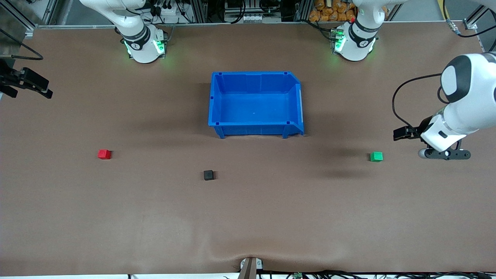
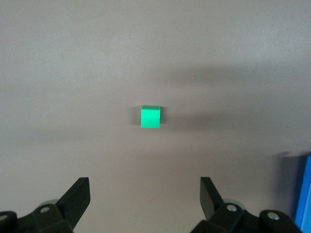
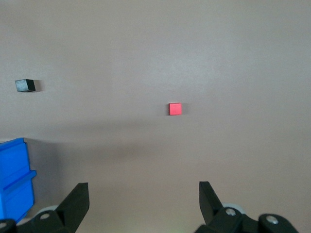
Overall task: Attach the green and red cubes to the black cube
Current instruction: 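Reach the left gripper down to the green cube and close on it, then lift the green cube with the left gripper while the right gripper approaches red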
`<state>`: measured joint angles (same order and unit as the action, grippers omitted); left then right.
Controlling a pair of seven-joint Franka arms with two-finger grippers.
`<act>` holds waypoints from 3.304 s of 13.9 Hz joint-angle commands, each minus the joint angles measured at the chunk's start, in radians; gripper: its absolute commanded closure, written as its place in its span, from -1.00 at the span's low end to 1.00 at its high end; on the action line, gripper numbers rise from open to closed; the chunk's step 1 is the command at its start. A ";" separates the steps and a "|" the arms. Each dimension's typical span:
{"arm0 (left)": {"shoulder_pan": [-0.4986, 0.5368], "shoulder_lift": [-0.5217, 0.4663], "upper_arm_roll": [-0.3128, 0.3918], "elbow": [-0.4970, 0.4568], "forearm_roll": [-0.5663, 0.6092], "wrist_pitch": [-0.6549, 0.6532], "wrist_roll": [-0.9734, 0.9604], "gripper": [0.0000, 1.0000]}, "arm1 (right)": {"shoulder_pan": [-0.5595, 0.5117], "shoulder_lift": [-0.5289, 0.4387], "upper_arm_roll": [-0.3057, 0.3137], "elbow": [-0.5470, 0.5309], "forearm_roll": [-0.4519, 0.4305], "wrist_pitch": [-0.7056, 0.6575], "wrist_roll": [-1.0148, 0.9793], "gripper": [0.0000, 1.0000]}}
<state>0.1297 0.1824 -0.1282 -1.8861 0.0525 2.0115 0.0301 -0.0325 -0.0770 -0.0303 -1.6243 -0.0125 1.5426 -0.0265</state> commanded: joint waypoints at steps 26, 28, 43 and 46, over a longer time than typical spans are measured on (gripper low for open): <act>0.031 0.358 -0.002 -0.008 0.012 0.355 0.056 -0.62 | -0.035 0.132 0.000 0.015 0.006 0.028 0.002 -1.00; 0.030 0.358 -0.002 -0.021 0.012 0.362 0.056 -0.53 | -0.036 0.140 0.000 0.015 0.000 0.027 0.003 -1.00; 0.030 0.358 -0.001 -0.054 0.013 0.392 0.056 -0.26 | -0.063 0.193 0.000 0.011 0.008 0.031 -0.003 -1.00; 0.028 0.362 -0.002 -0.053 0.013 0.392 0.056 -0.17 | -0.063 0.213 0.000 0.009 0.009 0.040 0.000 -1.00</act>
<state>0.1568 0.5542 -0.1274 -1.9315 0.0525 2.3951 0.0923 -0.0807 0.1202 -0.0409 -1.6239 -0.0128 1.5789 -0.0258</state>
